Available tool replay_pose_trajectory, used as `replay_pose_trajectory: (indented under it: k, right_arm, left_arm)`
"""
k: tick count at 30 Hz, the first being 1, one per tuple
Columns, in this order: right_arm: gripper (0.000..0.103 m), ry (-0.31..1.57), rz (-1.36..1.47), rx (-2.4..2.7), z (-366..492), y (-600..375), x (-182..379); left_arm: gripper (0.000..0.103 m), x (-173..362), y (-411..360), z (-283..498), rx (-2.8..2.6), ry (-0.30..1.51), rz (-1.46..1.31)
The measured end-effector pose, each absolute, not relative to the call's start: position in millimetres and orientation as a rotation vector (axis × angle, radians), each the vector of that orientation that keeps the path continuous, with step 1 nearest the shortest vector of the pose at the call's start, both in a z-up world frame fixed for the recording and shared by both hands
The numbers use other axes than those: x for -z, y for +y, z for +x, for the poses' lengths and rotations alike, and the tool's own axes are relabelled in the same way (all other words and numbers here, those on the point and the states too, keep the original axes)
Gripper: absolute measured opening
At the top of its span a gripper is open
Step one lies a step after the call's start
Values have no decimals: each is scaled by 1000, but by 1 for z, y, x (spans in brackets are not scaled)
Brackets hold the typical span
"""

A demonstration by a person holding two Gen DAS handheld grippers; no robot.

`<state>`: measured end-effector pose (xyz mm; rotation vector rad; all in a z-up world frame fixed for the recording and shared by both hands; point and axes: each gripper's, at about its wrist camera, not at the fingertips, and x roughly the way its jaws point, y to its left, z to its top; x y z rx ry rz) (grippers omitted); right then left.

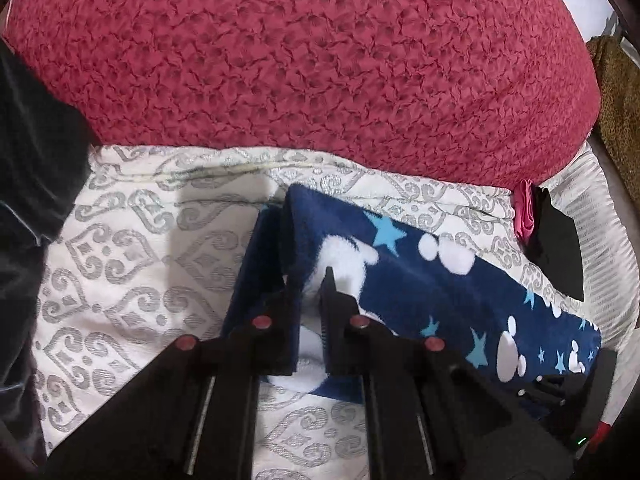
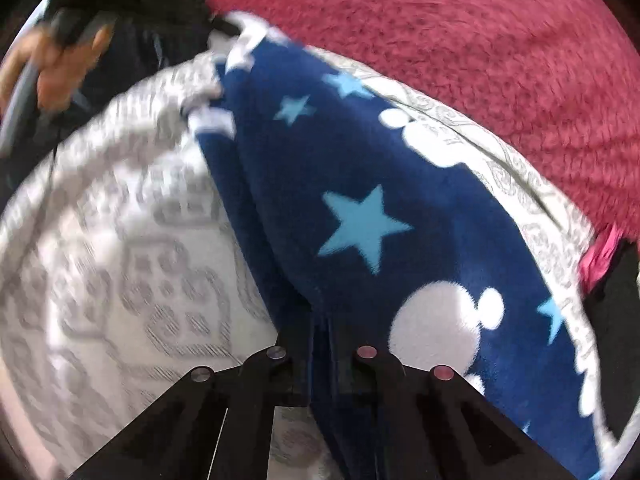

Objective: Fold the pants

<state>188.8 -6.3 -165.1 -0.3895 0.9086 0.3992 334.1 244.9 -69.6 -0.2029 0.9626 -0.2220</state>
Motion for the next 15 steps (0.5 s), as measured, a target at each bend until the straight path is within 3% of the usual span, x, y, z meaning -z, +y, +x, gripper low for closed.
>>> replay_pose_trajectory:
  k: [5, 8, 11, 15]
  right_arm:
    - [5, 820, -229, -500, 182, -28, 123]
    - [8, 884, -241, -547, 189, -29, 133]
    - [13, 1019, -296, -588, 189, -19, 165]
    - [15, 1079, -364, -669, 174, -6, 185]
  left_arm:
    - [11, 49, 261, 331, 224, 887, -229]
    - [16, 63, 262, 328, 176, 892, -135]
    - [38, 106, 269, 326, 142, 1021, -78]
    - [40, 142, 288, 309, 134, 1116, -136]
